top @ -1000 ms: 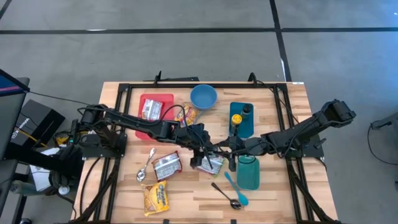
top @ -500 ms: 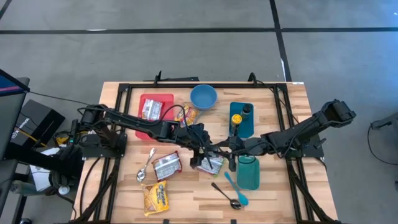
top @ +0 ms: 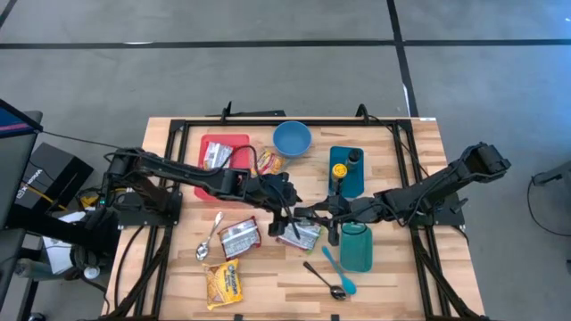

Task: Pick & Place Food Item
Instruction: Put the black seasoning can into the blue bin

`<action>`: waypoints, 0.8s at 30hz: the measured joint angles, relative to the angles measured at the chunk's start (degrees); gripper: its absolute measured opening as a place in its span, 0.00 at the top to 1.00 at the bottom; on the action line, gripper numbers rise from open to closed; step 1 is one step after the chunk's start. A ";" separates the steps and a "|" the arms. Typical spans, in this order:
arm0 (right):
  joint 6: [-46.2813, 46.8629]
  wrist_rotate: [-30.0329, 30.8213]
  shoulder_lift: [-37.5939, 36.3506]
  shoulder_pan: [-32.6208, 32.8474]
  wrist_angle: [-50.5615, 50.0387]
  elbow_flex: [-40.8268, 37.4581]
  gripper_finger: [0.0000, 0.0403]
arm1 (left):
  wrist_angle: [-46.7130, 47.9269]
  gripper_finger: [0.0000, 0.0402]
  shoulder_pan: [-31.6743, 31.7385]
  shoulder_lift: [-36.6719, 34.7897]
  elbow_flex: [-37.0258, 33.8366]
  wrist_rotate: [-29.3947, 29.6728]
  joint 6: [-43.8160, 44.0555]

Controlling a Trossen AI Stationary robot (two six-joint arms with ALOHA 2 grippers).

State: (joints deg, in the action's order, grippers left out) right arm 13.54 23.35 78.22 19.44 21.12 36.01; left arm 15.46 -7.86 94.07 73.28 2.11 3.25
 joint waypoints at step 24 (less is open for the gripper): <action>-3.01 8.56 0.00 -0.02 -1.03 0.00 0.71 | 0.31 0.30 0.04 -4.40 0.00 10.19 -0.02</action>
State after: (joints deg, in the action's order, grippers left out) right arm 10.53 31.92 78.22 19.42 20.10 36.01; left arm 15.77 -7.81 89.67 73.28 12.29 3.22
